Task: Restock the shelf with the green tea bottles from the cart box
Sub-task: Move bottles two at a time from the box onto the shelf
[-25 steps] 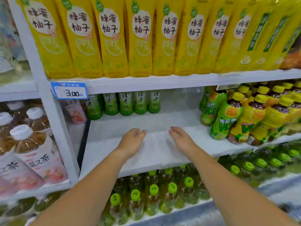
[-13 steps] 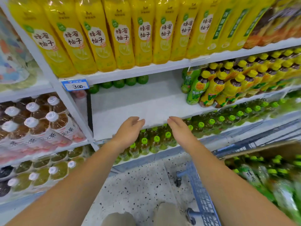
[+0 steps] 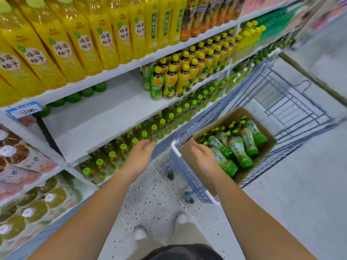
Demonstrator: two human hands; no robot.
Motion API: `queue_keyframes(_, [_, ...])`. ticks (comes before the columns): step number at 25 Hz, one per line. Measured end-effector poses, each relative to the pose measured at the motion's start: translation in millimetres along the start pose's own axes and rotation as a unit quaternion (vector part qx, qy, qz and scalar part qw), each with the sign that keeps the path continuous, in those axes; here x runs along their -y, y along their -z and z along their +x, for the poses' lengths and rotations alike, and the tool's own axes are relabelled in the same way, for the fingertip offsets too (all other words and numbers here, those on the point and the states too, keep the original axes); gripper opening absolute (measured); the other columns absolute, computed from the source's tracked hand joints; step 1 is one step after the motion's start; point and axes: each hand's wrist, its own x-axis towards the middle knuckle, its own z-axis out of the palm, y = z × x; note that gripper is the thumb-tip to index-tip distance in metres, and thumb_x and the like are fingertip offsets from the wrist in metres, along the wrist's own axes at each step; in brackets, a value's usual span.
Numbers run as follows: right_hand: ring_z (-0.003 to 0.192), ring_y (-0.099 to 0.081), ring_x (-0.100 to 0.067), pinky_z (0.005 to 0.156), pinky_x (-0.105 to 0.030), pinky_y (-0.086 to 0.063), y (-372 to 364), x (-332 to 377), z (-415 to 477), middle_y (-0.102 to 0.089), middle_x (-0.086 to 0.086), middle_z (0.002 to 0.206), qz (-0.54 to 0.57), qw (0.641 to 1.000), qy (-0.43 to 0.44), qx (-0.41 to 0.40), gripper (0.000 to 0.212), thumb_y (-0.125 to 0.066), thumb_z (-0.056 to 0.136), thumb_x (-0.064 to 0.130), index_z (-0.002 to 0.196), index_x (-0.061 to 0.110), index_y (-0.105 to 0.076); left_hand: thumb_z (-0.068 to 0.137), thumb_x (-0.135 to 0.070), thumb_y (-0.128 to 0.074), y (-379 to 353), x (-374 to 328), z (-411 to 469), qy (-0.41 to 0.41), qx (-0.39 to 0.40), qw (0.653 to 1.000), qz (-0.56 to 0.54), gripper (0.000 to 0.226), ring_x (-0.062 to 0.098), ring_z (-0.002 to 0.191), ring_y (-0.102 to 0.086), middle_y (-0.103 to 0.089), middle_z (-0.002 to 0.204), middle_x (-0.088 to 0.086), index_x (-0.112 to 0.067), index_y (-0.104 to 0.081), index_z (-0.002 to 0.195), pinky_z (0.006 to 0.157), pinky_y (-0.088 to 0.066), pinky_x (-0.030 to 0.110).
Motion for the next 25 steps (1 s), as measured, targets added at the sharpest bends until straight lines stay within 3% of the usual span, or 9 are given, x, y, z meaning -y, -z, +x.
queue_keyframes(6, [0.121, -0.051, -0.018, 0.099, -0.032, -0.039, 83, -51, -16, -0.051, -0.004, 0.145, 0.002, 0.998, -0.037, -0.056, 0.050, -0.049, 0.102, 0.039, 0.147, 0.016, -0.046, 0.101, -0.052, -0.046, -87, -15, -12, 0.012, 0.078, 0.997, -0.002, 0.055, 0.017, 0.121, -0.049, -0.045, 0.149, -0.002, -0.023, -0.043, 0.148, 0.097, -0.041, 0.037])
queue_keyframes(10, [0.130, -0.047, -0.020, 0.107, -0.038, -0.039, 141, -87, -3, -0.048, -0.001, 0.147, -0.007, 0.997, -0.059, -0.043, 0.052, -0.049, 0.101, 0.043, 0.148, 0.020, -0.043, 0.101, -0.054, -0.044, -158, -34, -13, 0.050, 0.129, 0.990, -0.005, 0.059, 0.023, 0.137, -0.042, -0.040, 0.152, -0.003, -0.025, -0.035, 0.152, 0.098, -0.039, 0.039])
queue_keyframes(14, [0.131, -0.048, -0.023, 0.107, -0.040, -0.040, 204, -113, 33, -0.048, -0.004, 0.147, -0.039, 0.997, -0.064, -0.006, 0.054, -0.050, 0.101, 0.041, 0.149, 0.019, -0.041, 0.102, -0.053, -0.042, -233, -51, -3, 0.067, 0.127, 0.990, 0.009, 0.066, 0.024, 0.136, -0.043, -0.043, 0.150, -0.001, -0.018, -0.027, 0.156, 0.102, -0.036, 0.036])
queue_keyframes(17, [0.127, -0.049, -0.023, 0.103, -0.038, -0.040, 247, -126, 71, -0.048, -0.005, 0.146, -0.083, 0.994, -0.062, 0.036, 0.056, -0.049, 0.102, 0.043, 0.151, 0.018, -0.039, 0.102, -0.050, -0.043, -287, -56, 13, 0.107, 0.094, 0.990, -0.004, 0.071, 0.026, 0.113, -0.058, -0.058, 0.111, -0.005, -0.014, -0.021, 0.158, 0.098, -0.042, 0.038])
queue_keyframes(19, [0.131, -0.048, -0.024, 0.105, -0.038, -0.039, 275, -136, 101, -0.046, -0.005, 0.149, -0.113, 0.990, -0.056, 0.062, 0.060, -0.049, 0.101, 0.045, 0.152, 0.017, -0.036, 0.098, -0.054, -0.046, -323, -56, 24, 0.142, 0.062, 0.988, -0.025, 0.078, 0.026, 0.111, -0.060, -0.059, 0.126, 0.006, -0.012, -0.018, 0.158, 0.097, -0.043, 0.036])
queue_keyframes(20, [0.133, -0.047, -0.025, 0.106, -0.038, -0.039, 284, -140, 115, -0.045, -0.006, 0.151, -0.126, 0.988, -0.052, 0.076, 0.061, -0.049, 0.101, 0.044, 0.153, 0.016, -0.035, 0.095, -0.054, -0.047, -337, -56, 26, 0.161, 0.040, 0.986, -0.031, 0.081, 0.026, 0.102, -0.063, -0.060, 0.129, 0.015, -0.010, -0.019, 0.157, 0.090, -0.047, 0.036])
queue_keyframes(22, [0.135, -0.046, -0.025, 0.107, -0.037, -0.037, 297, -144, 137, -0.043, -0.006, 0.153, -0.155, 0.982, -0.046, 0.102, 0.060, -0.048, 0.102, 0.042, 0.153, 0.014, -0.034, 0.099, -0.046, -0.049, -361, -56, 31, 0.189, 0.002, 0.981, -0.038, 0.074, 0.018, 0.067, -0.055, -0.063, 0.104, 0.020, -0.001, -0.025, 0.152, 0.060, -0.042, 0.031])
queue_keyframes(24, [0.135, -0.045, -0.025, 0.104, -0.035, -0.037, 301, -151, 156, -0.040, -0.007, 0.155, -0.186, 0.973, -0.043, 0.128, 0.060, -0.047, 0.103, 0.041, 0.154, 0.013, -0.033, 0.100, -0.040, -0.049, -379, -53, 38, 0.210, -0.037, 0.977, -0.027, 0.070, 0.013, 0.054, -0.043, -0.056, 0.081, 0.013, 0.008, -0.030, 0.147, 0.049, -0.036, 0.033])
queue_keyframes(25, [0.135, -0.045, -0.025, 0.104, -0.035, -0.039, 301, -155, 165, -0.039, -0.007, 0.157, -0.198, 0.969, -0.041, 0.140, 0.061, -0.047, 0.103, 0.041, 0.155, 0.012, -0.032, 0.097, -0.042, -0.049, -386, -52, 42, 0.221, -0.048, 0.974, -0.023, 0.076, 0.014, 0.052, -0.043, -0.057, 0.081, 0.016, 0.012, -0.029, 0.147, 0.048, -0.037, 0.037])
